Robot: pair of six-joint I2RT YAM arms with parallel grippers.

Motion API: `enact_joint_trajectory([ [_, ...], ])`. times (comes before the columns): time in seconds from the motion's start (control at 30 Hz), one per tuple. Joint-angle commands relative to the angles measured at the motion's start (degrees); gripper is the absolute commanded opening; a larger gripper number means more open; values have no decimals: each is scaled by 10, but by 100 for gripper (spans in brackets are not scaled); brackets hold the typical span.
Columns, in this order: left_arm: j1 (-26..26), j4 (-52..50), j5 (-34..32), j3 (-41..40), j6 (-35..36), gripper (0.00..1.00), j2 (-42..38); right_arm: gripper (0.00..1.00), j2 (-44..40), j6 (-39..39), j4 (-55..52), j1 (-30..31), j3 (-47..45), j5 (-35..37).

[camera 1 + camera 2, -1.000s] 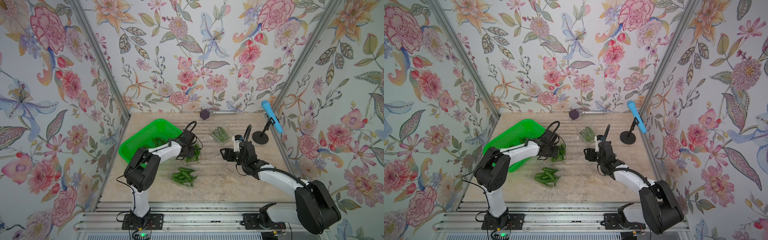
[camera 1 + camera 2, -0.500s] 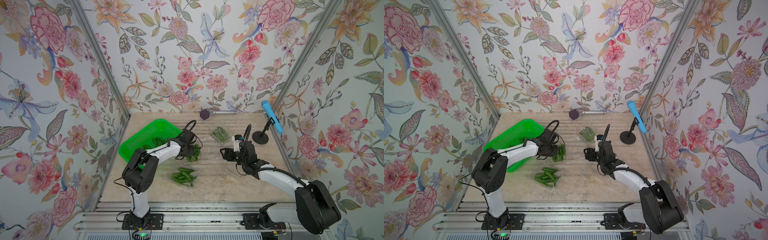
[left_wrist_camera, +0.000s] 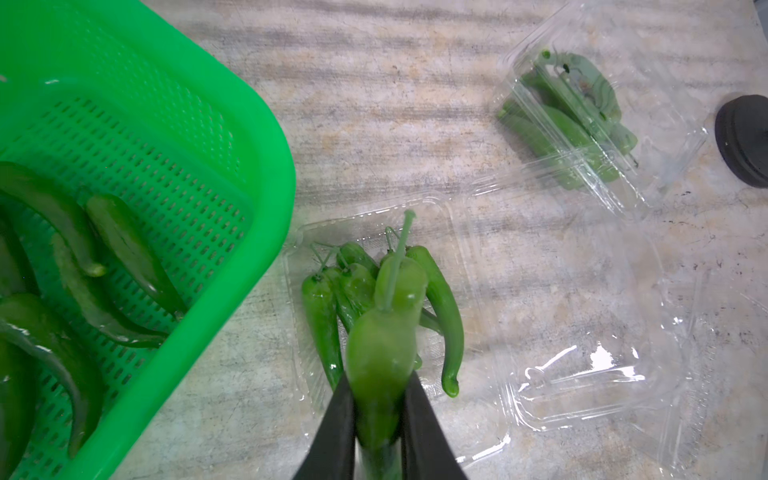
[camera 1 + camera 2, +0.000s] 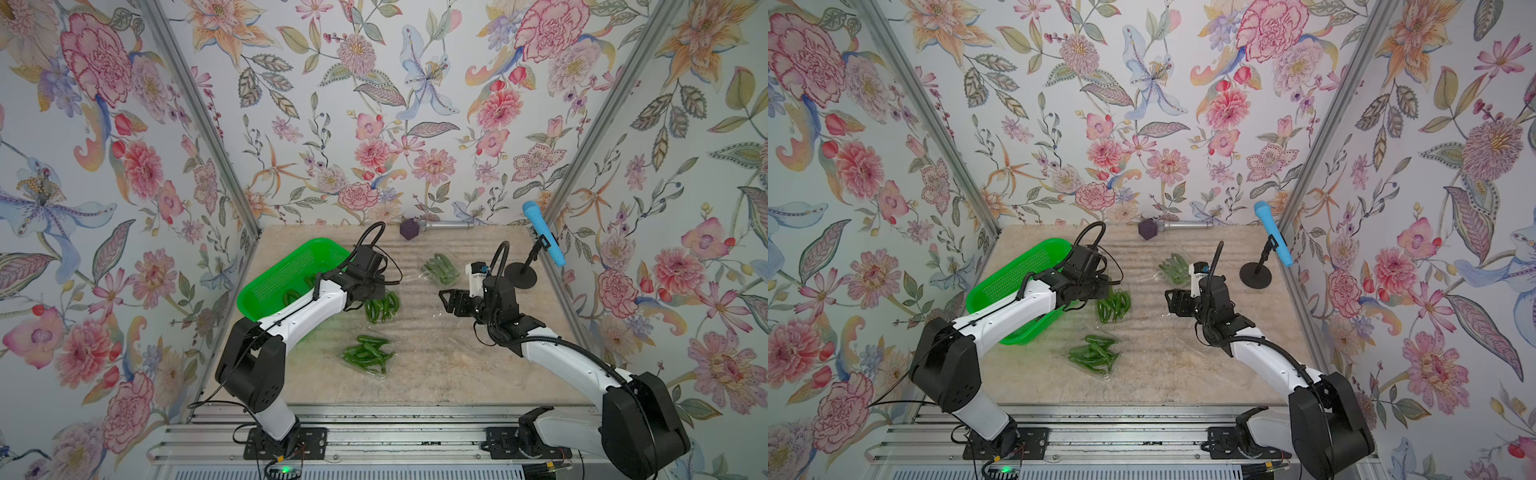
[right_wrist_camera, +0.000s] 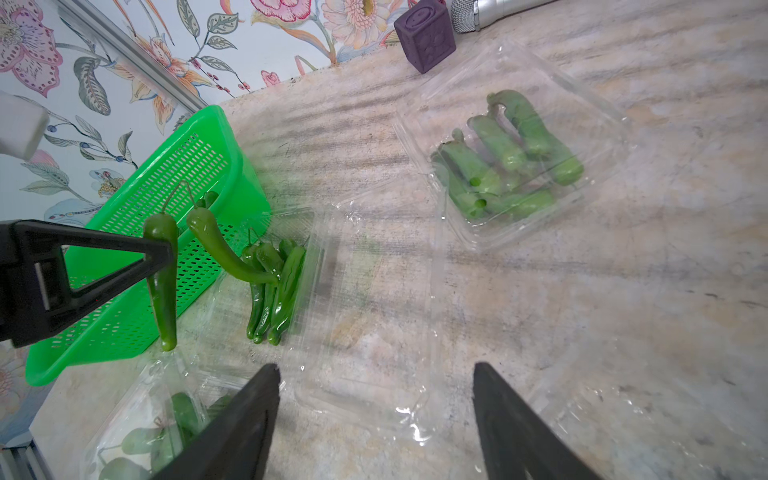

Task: Take small green peppers out of containers
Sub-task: Pick up the green pepper from the packing box, then place the green pepper in the basket.

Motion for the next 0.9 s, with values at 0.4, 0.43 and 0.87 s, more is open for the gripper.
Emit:
enact_joint_trajectory([
  [0.4,225,-45,-26,10,56,30,-82,83,20,-5,-43,10,35,25],
  [0.43,237,-39,-27,2,53,33,-79,83,30,3,-55,10,42,35],
  [0.87,321,57,17,-84,49,37,-51,95,89,-13,-222,53,125,295],
])
